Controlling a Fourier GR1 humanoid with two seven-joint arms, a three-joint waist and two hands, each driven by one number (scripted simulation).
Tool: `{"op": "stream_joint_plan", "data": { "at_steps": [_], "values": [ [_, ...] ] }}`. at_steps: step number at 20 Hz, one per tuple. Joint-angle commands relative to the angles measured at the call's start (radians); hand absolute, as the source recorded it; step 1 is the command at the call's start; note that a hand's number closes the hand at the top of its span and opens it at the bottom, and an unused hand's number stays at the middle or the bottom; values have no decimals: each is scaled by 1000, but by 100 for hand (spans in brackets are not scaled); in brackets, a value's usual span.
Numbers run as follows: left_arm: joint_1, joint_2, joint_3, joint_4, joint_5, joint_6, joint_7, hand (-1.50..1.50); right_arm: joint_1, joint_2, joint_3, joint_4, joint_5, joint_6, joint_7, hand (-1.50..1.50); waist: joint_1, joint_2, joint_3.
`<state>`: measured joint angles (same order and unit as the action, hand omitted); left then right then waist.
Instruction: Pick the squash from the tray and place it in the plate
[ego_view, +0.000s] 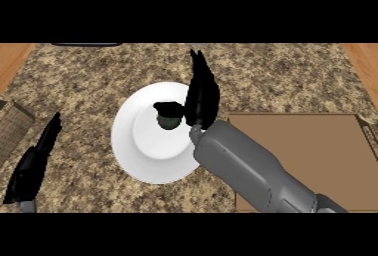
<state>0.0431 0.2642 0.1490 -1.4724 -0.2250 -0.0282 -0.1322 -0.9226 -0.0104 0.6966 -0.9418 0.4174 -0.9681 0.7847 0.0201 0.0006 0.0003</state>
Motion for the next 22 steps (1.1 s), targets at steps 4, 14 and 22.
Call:
{"op": "stream_joint_plan", "data": {
  "at_steps": [4, 14, 22],
  "values": [
    [64, 3, 30, -19, 7, 11, -33, 0, 196, -68, -122, -266, -66, -165, -140, -150, -28, -5, 1],
    [81, -35, -5, -25, -24, 19, -66, 0, 647, -320, -204, -639, -328, 5, -623, -150, -23, 0, 1],
    [135, -21, 28, -81, 3, -25, -59, 0, 837, -369, -383, -693, -464, 208, -806, -150, -19, -2, 0]
  ]
}}
